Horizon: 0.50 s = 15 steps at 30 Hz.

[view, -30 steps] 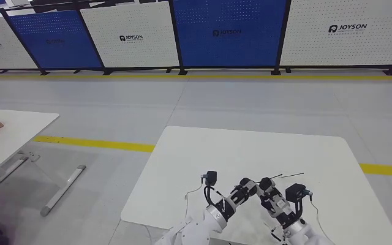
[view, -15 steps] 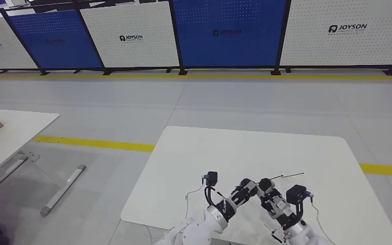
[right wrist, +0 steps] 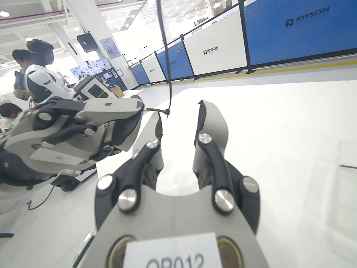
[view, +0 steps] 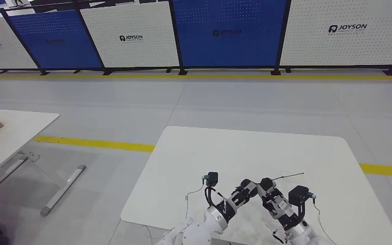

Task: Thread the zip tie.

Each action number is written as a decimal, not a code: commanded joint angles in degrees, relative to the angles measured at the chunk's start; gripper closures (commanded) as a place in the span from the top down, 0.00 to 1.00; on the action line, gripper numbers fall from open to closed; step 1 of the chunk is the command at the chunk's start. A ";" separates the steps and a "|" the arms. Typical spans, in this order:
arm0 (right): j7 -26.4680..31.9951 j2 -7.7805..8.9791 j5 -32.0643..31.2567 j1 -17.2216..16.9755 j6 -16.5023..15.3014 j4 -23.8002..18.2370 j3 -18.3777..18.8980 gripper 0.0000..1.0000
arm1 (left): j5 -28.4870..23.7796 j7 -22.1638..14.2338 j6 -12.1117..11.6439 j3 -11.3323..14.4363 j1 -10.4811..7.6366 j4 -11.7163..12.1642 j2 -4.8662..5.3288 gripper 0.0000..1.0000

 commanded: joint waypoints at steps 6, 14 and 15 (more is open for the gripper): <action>-0.78 0.35 -0.13 0.27 0.00 0.24 -0.41 0.22 | 0.29 0.19 0.11 0.11 -0.05 0.07 -0.07 0.00; -1.03 0.70 0.03 0.51 0.00 0.34 -0.81 0.00 | 0.69 0.67 0.12 0.27 -0.05 0.15 -0.17 0.00; -1.02 0.76 0.08 0.54 0.00 0.34 -0.84 0.00 | 0.70 0.66 0.12 0.30 -0.07 0.18 -0.19 0.00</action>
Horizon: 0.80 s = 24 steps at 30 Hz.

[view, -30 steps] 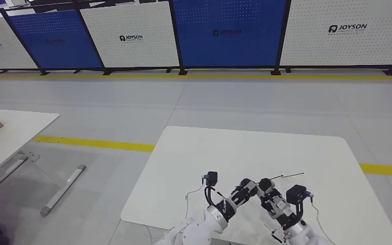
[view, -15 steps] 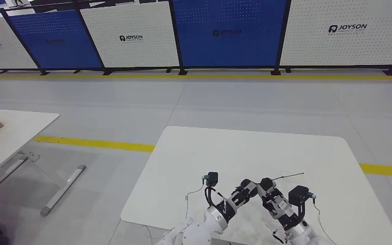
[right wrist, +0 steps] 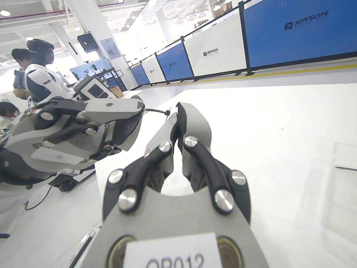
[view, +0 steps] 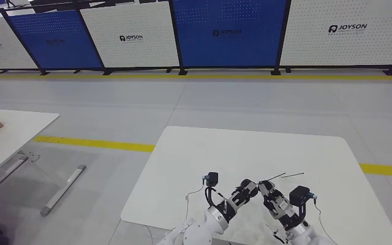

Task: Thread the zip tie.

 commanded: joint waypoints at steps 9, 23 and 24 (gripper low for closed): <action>0.99 0.37 1.01 0.27 0.00 0.23 -0.30 0.12 | -0.04 0.31 -0.61 -0.05 0.10 0.11 -0.08 0.00; 1.86 0.85 1.98 0.88 0.00 -0.04 -1.28 0.28 | 0.14 0.13 -0.68 0.12 -0.03 0.52 -0.22 0.00; 1.80 0.91 1.98 0.87 0.00 -0.09 -1.29 0.27 | 0.16 0.12 -0.66 0.17 -0.07 0.60 -0.23 0.00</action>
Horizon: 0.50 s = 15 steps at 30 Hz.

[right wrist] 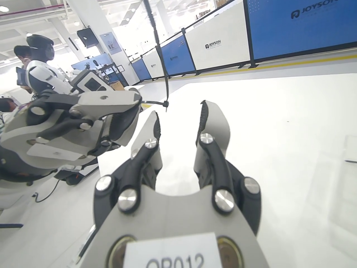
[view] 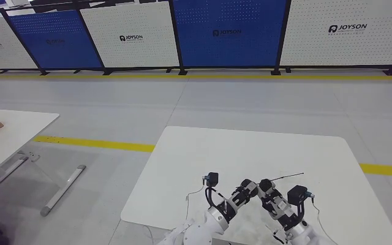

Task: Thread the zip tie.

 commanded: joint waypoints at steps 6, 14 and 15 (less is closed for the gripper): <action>-0.48 0.34 0.03 -0.07 0.00 -0.45 -0.12 0.27 | 0.26 -0.03 -0.04 0.22 0.00 0.13 -0.07 0.00; -1.02 0.64 0.08 0.00 0.00 -0.72 -0.18 0.18 | 0.79 -0.15 -0.33 0.26 0.41 -0.23 -0.03 0.00; -1.08 0.67 0.09 0.01 0.00 -0.74 -0.18 0.15 | 0.82 -0.16 -0.35 0.27 0.43 -0.22 -0.04 0.00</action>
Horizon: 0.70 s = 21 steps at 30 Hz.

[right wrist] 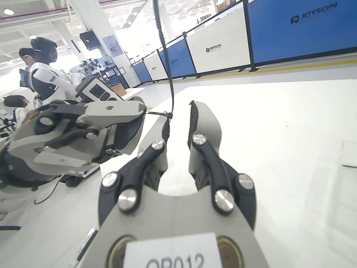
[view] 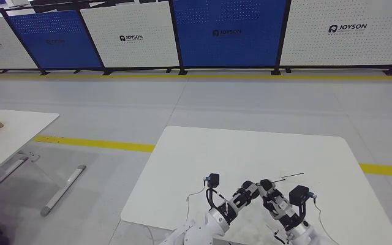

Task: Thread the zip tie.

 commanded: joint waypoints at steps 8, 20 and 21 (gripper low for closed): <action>-0.41 0.25 -0.12 0.04 0.00 -0.09 -0.14 0.00 | 0.13 0.00 -0.20 -0.02 0.07 0.04 -0.02 0.00; 0.12 0.47 -0.73 0.32 0.00 0.26 -0.50 0.00 | 0.22 0.15 -2.46 -0.22 0.59 -0.78 0.02 0.00; 0.13 0.46 -0.77 0.35 0.00 0.28 -0.53 0.00 | 0.25 0.16 -2.57 -0.26 0.64 -0.81 0.03 0.00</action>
